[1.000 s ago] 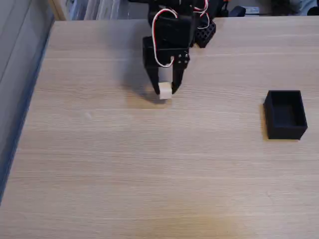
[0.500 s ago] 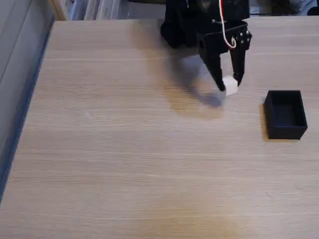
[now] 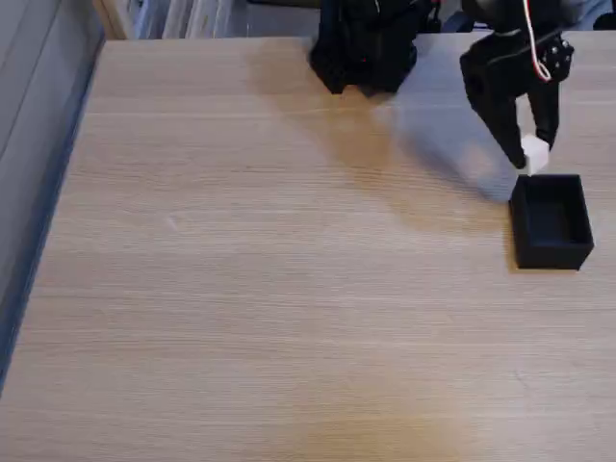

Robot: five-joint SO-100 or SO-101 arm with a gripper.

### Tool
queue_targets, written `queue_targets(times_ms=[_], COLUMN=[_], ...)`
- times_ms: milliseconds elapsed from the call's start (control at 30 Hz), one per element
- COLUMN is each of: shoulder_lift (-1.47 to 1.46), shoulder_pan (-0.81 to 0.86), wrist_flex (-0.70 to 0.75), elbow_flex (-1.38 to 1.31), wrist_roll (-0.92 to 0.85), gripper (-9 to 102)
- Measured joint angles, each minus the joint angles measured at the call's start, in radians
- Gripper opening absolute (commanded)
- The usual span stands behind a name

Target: Pick a white block and place it in the black box.

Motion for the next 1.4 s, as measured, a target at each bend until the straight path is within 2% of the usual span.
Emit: queue_targets(times_ms=[333,467,600,767,900,1100,1400], shoulder_lift=[-0.218,-0.241,-0.242,-0.242,-0.204,-0.066,0.330], shoulder_pan=[-0.057,-0.048,-0.046,-0.018,0.002,0.078,0.331], wrist_flex=[0.000,0.000,0.000,0.000,0.000,0.011,0.038], elbow_flex=[-0.181,-0.210,-0.213,-0.213,-0.210,-0.101,0.282], wrist_roll=[0.035,0.035,0.011,-0.020,-0.020,-0.023,-0.094], gripper=[1,13,17,12,0,0,0])
